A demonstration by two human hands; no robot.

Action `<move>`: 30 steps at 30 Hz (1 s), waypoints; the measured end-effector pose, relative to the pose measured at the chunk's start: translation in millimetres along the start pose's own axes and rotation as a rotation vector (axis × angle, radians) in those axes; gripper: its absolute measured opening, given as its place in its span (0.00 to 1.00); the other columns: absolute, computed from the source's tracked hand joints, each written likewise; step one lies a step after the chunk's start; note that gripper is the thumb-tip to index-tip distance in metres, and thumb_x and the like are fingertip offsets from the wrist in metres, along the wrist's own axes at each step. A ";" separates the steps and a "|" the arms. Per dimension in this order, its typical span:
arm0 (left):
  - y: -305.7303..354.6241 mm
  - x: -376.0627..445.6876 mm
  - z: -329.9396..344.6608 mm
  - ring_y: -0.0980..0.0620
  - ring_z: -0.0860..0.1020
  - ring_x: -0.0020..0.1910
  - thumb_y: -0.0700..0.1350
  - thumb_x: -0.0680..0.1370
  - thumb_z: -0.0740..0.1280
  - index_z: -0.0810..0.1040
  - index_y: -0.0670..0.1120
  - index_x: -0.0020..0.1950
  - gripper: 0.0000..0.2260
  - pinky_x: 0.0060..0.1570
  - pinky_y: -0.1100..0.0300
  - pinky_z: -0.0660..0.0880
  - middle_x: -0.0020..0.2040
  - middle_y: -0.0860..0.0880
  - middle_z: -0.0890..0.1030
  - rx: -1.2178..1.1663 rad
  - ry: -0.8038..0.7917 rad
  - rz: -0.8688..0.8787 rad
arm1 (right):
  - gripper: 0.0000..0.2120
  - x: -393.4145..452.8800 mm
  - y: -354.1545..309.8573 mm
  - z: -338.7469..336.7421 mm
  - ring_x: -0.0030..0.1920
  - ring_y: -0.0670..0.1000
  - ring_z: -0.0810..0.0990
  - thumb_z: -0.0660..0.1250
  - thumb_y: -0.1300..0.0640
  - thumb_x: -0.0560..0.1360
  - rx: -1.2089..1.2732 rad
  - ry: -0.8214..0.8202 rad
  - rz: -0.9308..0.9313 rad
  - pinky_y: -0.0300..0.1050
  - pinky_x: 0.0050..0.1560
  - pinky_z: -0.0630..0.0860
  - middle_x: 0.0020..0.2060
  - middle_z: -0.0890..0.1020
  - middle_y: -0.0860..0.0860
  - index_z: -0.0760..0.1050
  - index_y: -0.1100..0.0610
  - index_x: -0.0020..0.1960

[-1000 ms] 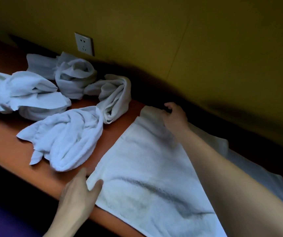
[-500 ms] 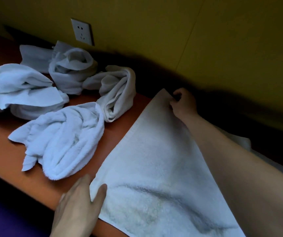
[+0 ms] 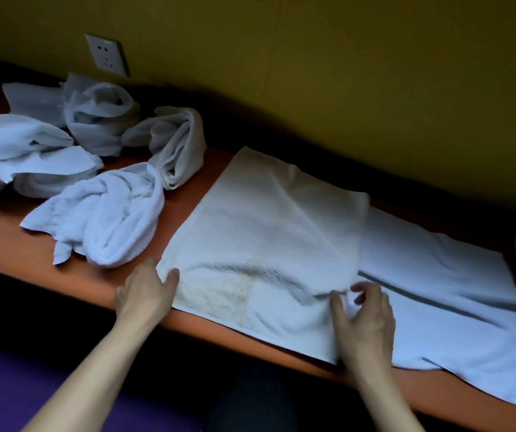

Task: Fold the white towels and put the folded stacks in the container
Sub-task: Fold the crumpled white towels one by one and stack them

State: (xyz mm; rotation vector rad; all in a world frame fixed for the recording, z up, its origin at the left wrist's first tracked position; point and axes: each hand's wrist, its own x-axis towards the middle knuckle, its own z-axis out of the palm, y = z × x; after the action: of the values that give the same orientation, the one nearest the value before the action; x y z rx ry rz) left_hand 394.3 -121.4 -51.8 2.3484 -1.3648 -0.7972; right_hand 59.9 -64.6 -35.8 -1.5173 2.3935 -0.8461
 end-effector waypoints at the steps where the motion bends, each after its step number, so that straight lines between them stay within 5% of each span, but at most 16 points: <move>1: 2.9 -2.9 -1.7 0.36 0.76 0.63 0.53 0.78 0.67 0.75 0.42 0.63 0.19 0.62 0.44 0.72 0.62 0.38 0.80 -0.011 -0.002 0.000 | 0.18 -17.7 4.6 -5.9 0.51 0.61 0.78 0.71 0.42 0.73 -0.047 -0.052 0.122 0.57 0.55 0.71 0.47 0.77 0.54 0.70 0.52 0.54; 4: 8.7 -15.4 -7.0 0.35 0.75 0.65 0.51 0.79 0.67 0.74 0.41 0.66 0.20 0.63 0.46 0.71 0.64 0.38 0.79 -0.069 -0.009 -0.006 | 0.24 -53.8 4.7 -8.5 0.56 0.61 0.78 0.60 0.31 0.75 -0.262 -0.291 0.322 0.54 0.57 0.71 0.50 0.76 0.55 0.71 0.52 0.52; 6: 9.3 -24.9 -12.4 0.35 0.76 0.63 0.50 0.79 0.68 0.74 0.39 0.65 0.20 0.61 0.47 0.72 0.62 0.38 0.80 -0.178 -0.017 -0.016 | 0.20 -62.0 -1.0 -4.8 0.56 0.62 0.78 0.60 0.38 0.78 -0.200 -0.348 0.314 0.53 0.57 0.73 0.51 0.77 0.56 0.73 0.55 0.52; 9: 8.4 -44.6 -20.3 0.39 0.81 0.55 0.47 0.77 0.71 0.78 0.40 0.58 0.14 0.58 0.46 0.76 0.55 0.41 0.83 -0.407 0.009 -0.066 | 0.12 -60.5 -8.1 -17.4 0.52 0.63 0.79 0.61 0.50 0.81 0.116 -0.271 0.334 0.50 0.46 0.71 0.47 0.81 0.60 0.72 0.59 0.47; 14: 17.5 -95.9 -37.5 0.43 0.81 0.47 0.44 0.77 0.72 0.78 0.40 0.54 0.10 0.50 0.50 0.76 0.48 0.43 0.83 -0.630 0.079 -0.032 | 0.14 -60.9 -4.4 -80.5 0.39 0.62 0.76 0.61 0.55 0.82 0.340 -0.057 0.252 0.51 0.39 0.66 0.33 0.78 0.56 0.71 0.60 0.40; 18: 10.4 -140.3 -33.8 0.44 0.79 0.53 0.46 0.76 0.74 0.76 0.42 0.59 0.16 0.56 0.48 0.75 0.54 0.44 0.80 -0.725 0.116 -0.061 | 0.04 -79.2 19.6 -112.0 0.40 0.57 0.78 0.62 0.56 0.82 0.399 -0.042 0.216 0.51 0.43 0.71 0.39 0.81 0.52 0.75 0.54 0.50; 21: -1.9 -169.7 -25.7 0.45 0.78 0.59 0.47 0.75 0.75 0.74 0.49 0.62 0.19 0.62 0.44 0.75 0.59 0.47 0.78 -0.762 0.103 -0.077 | 0.15 -96.9 39.2 -115.7 0.36 0.55 0.84 0.63 0.60 0.80 0.532 -0.127 0.334 0.50 0.45 0.78 0.44 0.84 0.54 0.72 0.43 0.61; 25: -7.7 -197.3 -30.6 0.52 0.73 0.64 0.45 0.77 0.73 0.78 0.50 0.62 0.14 0.65 0.55 0.69 0.60 0.52 0.78 -0.797 0.121 0.033 | 0.12 -112.0 50.5 -127.5 0.28 0.51 0.83 0.65 0.63 0.79 0.656 -0.112 0.327 0.43 0.36 0.76 0.36 0.85 0.53 0.80 0.47 0.48; 30: 8.9 -208.6 -48.6 0.53 0.78 0.60 0.49 0.77 0.72 0.83 0.50 0.52 0.05 0.60 0.60 0.69 0.54 0.52 0.83 -0.830 0.035 0.103 | 0.03 -95.5 50.3 -138.6 0.36 0.47 0.82 0.69 0.63 0.77 0.919 -0.076 0.348 0.35 0.39 0.77 0.38 0.87 0.55 0.81 0.57 0.47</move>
State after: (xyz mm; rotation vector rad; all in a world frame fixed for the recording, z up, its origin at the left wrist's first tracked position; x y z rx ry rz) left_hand 335.8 54.5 56.0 1.6190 -0.8764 -1.0297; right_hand 4.3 85.5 36.5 -0.7272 1.6985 -1.4601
